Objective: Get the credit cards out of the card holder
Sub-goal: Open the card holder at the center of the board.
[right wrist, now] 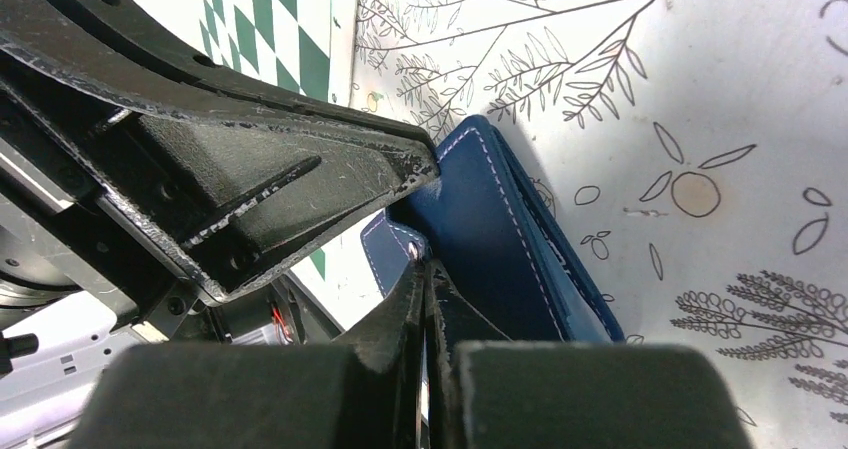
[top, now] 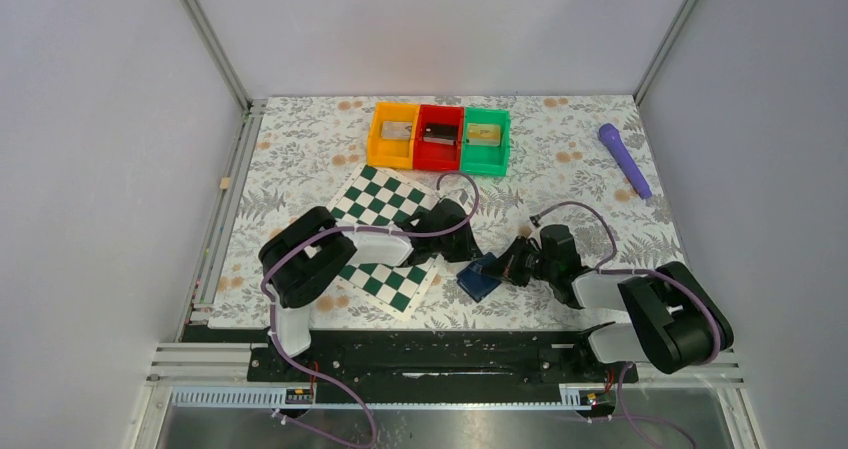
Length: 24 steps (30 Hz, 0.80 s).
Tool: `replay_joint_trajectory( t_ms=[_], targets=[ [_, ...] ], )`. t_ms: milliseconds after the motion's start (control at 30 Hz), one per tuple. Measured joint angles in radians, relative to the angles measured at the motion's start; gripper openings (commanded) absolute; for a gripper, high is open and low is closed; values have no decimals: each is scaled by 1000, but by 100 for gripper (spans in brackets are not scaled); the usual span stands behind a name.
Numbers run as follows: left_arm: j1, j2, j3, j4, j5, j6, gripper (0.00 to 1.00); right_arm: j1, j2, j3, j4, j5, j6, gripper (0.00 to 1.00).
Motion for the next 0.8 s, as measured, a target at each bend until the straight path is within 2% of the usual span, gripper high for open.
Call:
replay_joint_trajectory(
  t_ms=[67, 167, 233, 367, 600, 633, 700, 733, 800],
  targets=[
    [-1, 0, -5, 9, -3, -5, 0, 3, 0, -8, 16, 6, 18, 0],
    [-3, -8, -2, -11, -15, 3, 16, 6, -14, -26, 33, 28, 49, 0],
    [-10, -23, 8, -64, -26, 24, 23, 10, -42, -50, 43, 52, 67, 0],
    [-40, -77, 31, -231, -48, 71, 24, 10, -117, -82, 33, 124, 81, 0],
    [-80, -164, 37, -327, -86, 102, 23, 10, -214, -84, -30, 182, 77, 0],
    [-86, -165, 37, -330, -97, 103, 23, 10, -222, -84, -40, 181, 71, 5],
    [-96, -165, 33, -338, -109, 106, 23, 10, -231, -77, -76, 164, 46, 21],
    [-98, -165, 29, -341, -113, 106, 24, 10, -231, -74, -88, 158, 40, 26],
    [-105, -165, 20, -345, -117, 105, 24, 10, -235, -61, -133, 150, 13, 28]
  ],
)
